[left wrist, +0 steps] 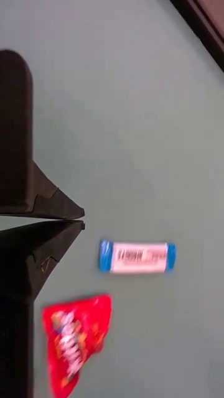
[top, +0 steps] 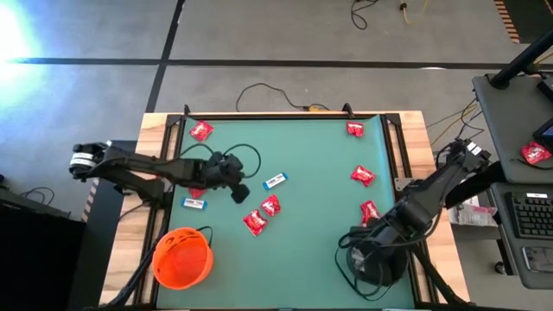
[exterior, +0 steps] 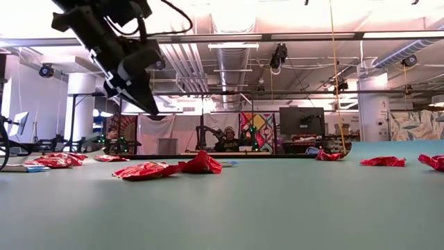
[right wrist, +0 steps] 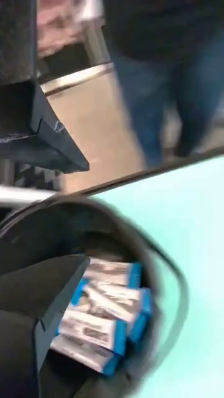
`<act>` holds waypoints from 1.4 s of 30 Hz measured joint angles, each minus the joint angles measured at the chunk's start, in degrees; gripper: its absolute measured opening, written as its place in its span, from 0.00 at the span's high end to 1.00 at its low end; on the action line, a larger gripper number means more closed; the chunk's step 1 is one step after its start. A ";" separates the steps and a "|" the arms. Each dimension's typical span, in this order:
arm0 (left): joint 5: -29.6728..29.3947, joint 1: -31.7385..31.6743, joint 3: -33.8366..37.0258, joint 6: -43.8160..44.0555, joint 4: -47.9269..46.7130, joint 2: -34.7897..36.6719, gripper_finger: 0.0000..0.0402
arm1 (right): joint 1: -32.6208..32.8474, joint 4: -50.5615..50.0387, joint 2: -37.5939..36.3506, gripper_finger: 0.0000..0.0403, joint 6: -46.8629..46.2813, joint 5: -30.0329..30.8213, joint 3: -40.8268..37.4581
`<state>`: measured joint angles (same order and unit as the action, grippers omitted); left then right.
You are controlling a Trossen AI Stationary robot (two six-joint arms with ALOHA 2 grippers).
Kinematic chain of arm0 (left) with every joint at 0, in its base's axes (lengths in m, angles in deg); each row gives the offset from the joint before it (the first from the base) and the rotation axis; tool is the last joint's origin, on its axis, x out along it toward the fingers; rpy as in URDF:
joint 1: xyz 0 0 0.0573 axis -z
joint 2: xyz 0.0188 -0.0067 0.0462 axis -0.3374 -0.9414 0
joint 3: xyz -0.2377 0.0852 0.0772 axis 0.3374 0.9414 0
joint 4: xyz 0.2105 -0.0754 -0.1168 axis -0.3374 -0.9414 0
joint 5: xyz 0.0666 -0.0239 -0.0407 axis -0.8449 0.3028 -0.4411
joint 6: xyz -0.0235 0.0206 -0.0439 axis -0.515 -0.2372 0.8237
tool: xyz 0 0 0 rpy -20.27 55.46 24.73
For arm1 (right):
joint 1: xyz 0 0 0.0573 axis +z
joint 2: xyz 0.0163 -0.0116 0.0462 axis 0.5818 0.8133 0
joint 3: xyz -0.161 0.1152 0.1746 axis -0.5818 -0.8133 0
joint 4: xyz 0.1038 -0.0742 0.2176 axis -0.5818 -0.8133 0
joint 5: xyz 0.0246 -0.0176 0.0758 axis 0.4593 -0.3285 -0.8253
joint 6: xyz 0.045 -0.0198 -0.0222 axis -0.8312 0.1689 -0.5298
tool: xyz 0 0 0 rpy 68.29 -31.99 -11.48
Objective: Sort candy by brand, put in halloween buckets
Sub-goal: Put the white chocolate into the black bucket
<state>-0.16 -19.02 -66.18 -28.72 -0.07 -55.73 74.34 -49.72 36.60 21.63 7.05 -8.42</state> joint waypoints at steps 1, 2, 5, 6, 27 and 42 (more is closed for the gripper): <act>0.00 0.63 -0.11 -0.95 -0.06 -0.02 1.00 | 0.00 -0.03 0.00 0.45 -2.78 2.45 1.23; 0.02 1.14 -0.33 -2.20 -0.03 -0.16 1.00 | 0.00 -0.05 0.00 0.45 -6.16 5.48 2.29; 1.56 2.32 -0.91 -4.52 -1.13 -0.26 1.00 | 0.00 0.61 0.00 0.45 -16.89 17.87 5.59; 3.26 2.77 -1.41 -4.88 -1.84 -0.21 1.00 | 0.00 1.81 -0.01 0.45 -18.99 22.23 6.37; 12.40 12.16 -6.12 -3.10 -13.54 0.46 1.00 | -16.49 13.71 0.07 0.45 19.54 31.59 5.30; -7.46 5.87 -12.44 5.78 2.64 0.32 1.00 | -20.82 21.95 -17.89 0.46 49.15 31.31 -11.07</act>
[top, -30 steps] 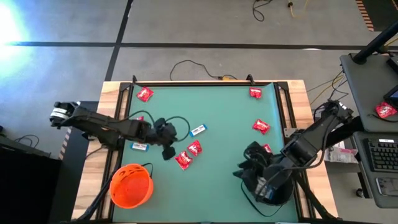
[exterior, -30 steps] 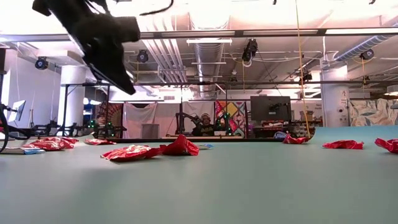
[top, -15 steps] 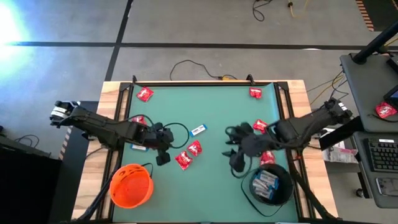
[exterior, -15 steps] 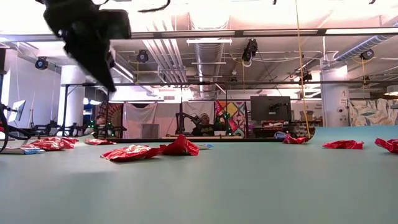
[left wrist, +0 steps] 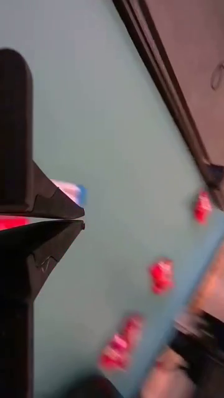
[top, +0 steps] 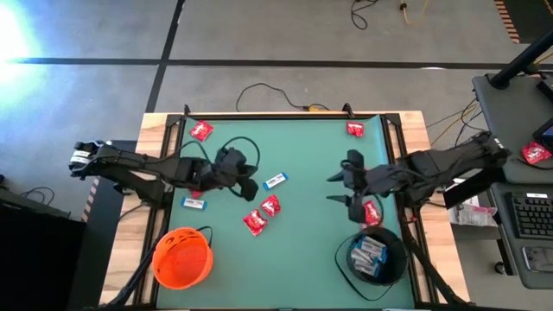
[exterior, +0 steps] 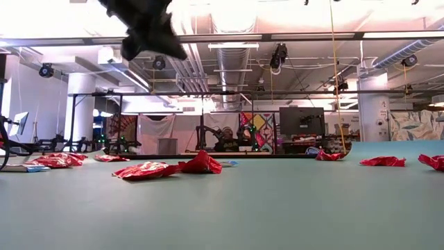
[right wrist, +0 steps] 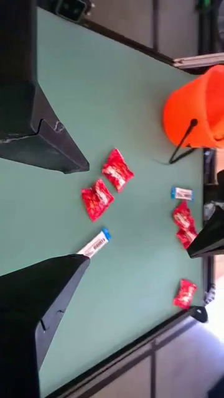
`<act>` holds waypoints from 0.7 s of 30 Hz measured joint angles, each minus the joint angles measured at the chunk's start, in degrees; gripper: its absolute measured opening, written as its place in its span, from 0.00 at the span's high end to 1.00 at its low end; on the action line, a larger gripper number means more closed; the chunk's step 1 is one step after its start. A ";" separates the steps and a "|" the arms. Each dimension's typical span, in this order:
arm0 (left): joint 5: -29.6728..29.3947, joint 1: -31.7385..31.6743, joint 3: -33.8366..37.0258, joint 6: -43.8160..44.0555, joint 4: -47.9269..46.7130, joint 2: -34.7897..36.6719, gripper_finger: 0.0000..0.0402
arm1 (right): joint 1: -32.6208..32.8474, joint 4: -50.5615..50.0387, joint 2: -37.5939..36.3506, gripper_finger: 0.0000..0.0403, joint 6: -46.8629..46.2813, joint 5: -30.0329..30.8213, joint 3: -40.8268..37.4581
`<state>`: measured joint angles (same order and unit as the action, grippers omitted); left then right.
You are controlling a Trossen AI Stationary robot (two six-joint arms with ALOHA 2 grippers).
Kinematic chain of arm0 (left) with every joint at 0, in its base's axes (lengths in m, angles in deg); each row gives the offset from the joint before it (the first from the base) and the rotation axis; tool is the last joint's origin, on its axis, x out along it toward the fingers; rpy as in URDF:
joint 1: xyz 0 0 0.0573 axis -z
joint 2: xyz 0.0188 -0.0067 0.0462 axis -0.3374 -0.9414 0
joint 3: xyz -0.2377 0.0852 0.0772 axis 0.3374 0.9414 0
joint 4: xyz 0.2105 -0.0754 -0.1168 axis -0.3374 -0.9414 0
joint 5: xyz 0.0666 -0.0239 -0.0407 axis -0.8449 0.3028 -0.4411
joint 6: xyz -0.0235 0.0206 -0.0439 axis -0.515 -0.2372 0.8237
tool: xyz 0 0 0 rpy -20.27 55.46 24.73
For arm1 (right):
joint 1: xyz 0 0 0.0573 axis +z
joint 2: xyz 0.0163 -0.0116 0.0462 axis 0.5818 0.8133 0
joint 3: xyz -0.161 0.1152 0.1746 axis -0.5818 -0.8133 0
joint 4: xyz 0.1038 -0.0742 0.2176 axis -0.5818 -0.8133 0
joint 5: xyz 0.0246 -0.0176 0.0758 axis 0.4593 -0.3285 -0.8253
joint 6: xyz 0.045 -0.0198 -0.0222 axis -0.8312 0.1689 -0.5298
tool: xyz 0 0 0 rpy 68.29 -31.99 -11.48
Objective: Sort candy by brand, put in halloween buckets
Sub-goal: Put the white chocolate into the black bucket
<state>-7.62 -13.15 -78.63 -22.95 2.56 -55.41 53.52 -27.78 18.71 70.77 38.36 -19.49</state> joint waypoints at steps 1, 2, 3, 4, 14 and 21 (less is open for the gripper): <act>0.02 -0.08 0.01 0.59 2.44 -0.01 1.00 | -0.10 2.21 -1.63 0.46 0.22 -0.04 -2.42; 0.00 -0.08 0.02 1.21 4.53 -0.01 1.00 | -0.08 4.28 -3.25 0.46 0.14 -0.17 -4.60; 0.00 -0.05 0.02 2.19 6.43 -0.01 1.00 | 0.01 6.27 -4.69 0.46 -0.50 -0.85 -6.84; 0.03 0.04 0.02 3.53 7.77 -0.07 1.00 | 0.11 7.83 -5.98 0.46 -1.83 -2.28 -8.77; 1.56 -4.16 0.44 12.36 4.02 -10.37 1.00 | 3.70 11.75 -12.45 0.46 -9.47 -7.72 -18.19; 7.17 -10.18 0.38 11.91 8.93 -22.18 1.00 | 5.69 11.92 -11.16 0.46 -13.86 -7.59 -18.44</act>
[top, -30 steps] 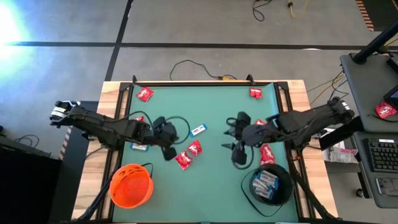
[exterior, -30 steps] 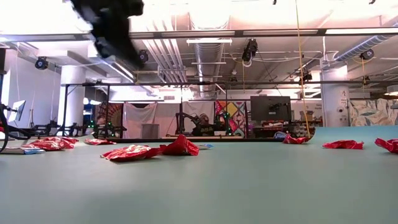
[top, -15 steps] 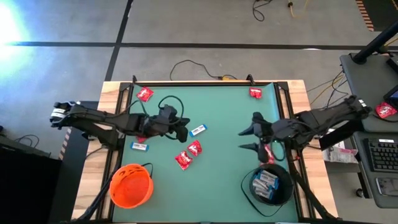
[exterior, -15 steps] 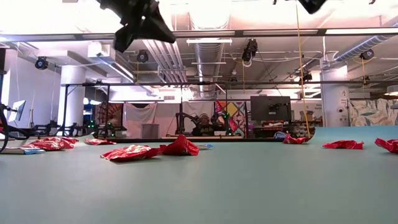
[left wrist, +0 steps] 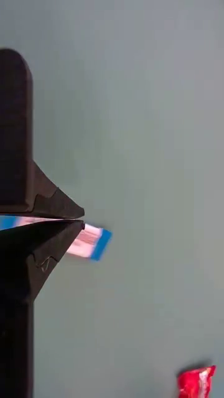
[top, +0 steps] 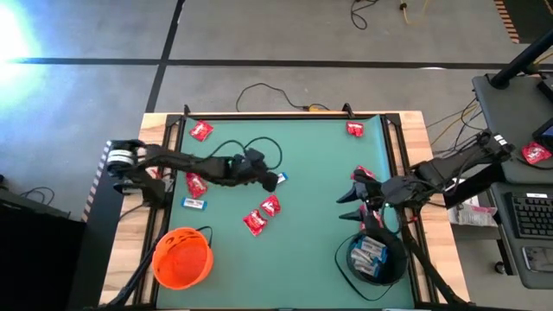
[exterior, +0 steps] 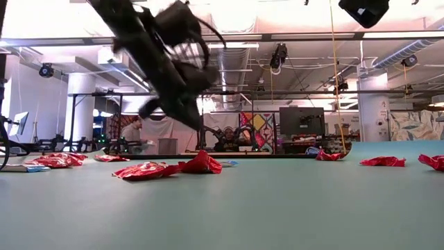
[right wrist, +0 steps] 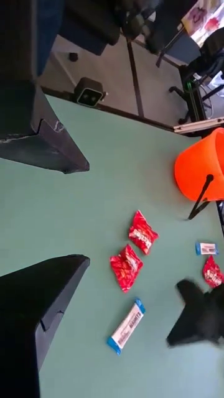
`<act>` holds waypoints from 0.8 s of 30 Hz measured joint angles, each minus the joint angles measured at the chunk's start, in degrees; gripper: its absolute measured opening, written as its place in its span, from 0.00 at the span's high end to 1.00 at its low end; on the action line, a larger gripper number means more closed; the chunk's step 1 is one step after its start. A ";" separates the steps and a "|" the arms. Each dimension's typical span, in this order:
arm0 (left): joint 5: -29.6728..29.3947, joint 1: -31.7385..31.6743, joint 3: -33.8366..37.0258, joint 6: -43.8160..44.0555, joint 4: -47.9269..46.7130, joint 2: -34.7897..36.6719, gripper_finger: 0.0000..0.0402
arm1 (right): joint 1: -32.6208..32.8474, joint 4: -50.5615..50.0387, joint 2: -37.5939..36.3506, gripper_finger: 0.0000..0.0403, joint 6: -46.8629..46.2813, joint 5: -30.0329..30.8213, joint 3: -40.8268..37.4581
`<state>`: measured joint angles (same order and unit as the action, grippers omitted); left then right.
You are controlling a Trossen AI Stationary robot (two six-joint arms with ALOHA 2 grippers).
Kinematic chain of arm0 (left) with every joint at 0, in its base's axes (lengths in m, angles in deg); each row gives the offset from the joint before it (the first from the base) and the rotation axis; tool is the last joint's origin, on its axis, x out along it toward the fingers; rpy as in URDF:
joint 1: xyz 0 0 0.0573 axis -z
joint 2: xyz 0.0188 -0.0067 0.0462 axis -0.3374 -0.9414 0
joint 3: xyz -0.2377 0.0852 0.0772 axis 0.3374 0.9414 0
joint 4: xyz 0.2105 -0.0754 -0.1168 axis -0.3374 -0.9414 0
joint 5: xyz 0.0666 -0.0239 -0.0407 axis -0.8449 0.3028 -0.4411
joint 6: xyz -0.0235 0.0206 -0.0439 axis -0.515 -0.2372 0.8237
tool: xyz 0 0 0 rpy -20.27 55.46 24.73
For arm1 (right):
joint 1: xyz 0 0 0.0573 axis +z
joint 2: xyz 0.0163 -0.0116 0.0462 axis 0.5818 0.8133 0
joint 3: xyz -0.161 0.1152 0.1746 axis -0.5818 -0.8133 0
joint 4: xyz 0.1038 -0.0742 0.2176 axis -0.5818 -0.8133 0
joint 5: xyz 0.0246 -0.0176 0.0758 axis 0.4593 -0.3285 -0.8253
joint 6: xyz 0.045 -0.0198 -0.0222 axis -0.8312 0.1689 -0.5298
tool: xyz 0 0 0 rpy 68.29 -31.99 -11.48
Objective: Sort candy by brand, put in halloween buckets
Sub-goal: Put the white chocolate into the black bucket
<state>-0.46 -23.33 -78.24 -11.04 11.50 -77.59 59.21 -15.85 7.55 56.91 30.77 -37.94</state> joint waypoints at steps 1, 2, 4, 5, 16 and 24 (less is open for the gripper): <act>1.24 -0.58 -0.08 -1.00 2.22 -1.65 1.00 | 0.00 0.04 0.17 0.46 -0.18 -0.01 0.00; 2.36 -0.82 -0.09 -2.11 4.72 -3.19 1.00 | 0.00 0.16 0.28 0.46 -0.20 -0.01 0.00; 3.30 -0.43 -0.19 -3.08 8.46 -6.07 1.00 | 0.00 0.11 0.57 0.46 -0.20 0.01 0.00; 3.36 -0.13 -0.28 -3.29 9.92 -7.36 1.00 | -0.01 0.11 0.70 0.46 -0.32 0.05 0.00; 6.63 0.46 -3.55 -6.41 21.14 -18.85 1.00 | -0.04 0.20 2.34 0.46 -0.92 6.56 0.00; 9.83 0.38 -13.20 -15.26 28.48 -20.33 1.00 | -4.54 0.72 7.59 0.46 9.72 10.76 0.00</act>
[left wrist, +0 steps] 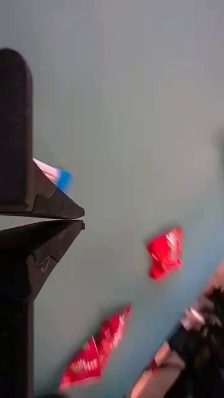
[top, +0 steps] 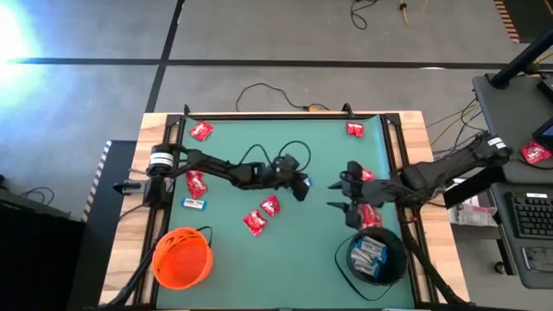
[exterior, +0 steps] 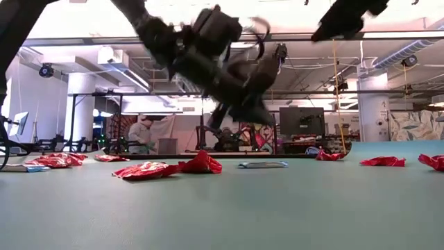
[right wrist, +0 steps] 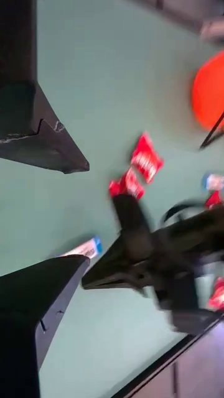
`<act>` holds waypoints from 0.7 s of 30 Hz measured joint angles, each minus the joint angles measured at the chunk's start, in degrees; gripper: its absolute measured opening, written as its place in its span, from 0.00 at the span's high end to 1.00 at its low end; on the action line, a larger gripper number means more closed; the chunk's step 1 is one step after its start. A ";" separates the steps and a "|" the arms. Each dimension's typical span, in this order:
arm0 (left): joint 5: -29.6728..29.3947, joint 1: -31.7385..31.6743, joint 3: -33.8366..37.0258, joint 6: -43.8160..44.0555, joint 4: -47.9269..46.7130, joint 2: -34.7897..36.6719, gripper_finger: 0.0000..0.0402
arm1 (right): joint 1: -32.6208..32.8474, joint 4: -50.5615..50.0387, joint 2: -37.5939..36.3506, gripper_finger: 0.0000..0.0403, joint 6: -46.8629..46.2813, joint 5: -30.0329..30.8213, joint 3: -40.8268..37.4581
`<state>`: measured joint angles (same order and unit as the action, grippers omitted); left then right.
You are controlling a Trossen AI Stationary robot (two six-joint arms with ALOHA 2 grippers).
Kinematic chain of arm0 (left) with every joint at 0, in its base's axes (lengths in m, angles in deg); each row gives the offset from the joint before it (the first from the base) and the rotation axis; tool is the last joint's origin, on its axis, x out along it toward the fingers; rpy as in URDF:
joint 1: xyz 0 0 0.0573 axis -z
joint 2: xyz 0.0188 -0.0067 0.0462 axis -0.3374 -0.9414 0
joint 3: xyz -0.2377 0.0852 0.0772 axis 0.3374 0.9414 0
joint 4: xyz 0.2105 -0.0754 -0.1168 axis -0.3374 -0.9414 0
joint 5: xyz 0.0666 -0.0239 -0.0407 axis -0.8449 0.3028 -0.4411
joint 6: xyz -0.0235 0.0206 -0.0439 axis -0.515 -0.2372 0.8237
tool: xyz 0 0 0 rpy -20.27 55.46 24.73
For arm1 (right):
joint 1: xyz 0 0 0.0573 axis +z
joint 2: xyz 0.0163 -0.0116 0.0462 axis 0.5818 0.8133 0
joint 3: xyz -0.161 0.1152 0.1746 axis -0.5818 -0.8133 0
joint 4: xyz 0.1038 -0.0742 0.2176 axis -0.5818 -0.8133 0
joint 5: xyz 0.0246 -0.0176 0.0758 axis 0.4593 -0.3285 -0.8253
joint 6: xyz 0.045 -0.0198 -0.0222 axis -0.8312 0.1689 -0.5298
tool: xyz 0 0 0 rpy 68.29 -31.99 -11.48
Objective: Sort candy by brand, put in halloween buckets
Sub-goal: Put the white chocolate into the black bucket
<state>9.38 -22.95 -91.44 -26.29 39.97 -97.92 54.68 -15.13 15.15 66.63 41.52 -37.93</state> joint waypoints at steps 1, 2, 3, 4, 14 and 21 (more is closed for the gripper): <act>-0.01 0.03 -1.43 -1.70 -2.13 0.78 1.00 | -1.46 -0.01 0.97 0.46 0.31 -0.42 0.01; -0.01 0.05 -2.64 -3.62 -4.62 1.67 1.00 | -2.99 0.01 2.16 0.46 1.19 -1.52 0.00; -0.07 0.18 -3.69 -5.56 -7.30 2.68 1.00 | -4.42 0.31 3.41 0.46 2.31 -3.09 0.02; -0.17 0.34 -4.55 -7.56 -9.55 3.91 1.00 | -5.88 0.52 4.43 0.46 3.54 -4.32 0.02; -9.60 5.25 3.91 -11.44 -19.97 24.81 1.00 | -22.81 22.56 12.82 0.46 19.70 -22.76 -6.07; -15.51 10.91 19.27 -3.23 -21.49 38.23 1.00 | -31.94 43.57 23.05 0.46 31.39 -26.74 -14.70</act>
<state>-6.13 -12.04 -72.17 -29.52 18.48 -59.69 22.73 28.44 38.20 98.02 14.78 -52.63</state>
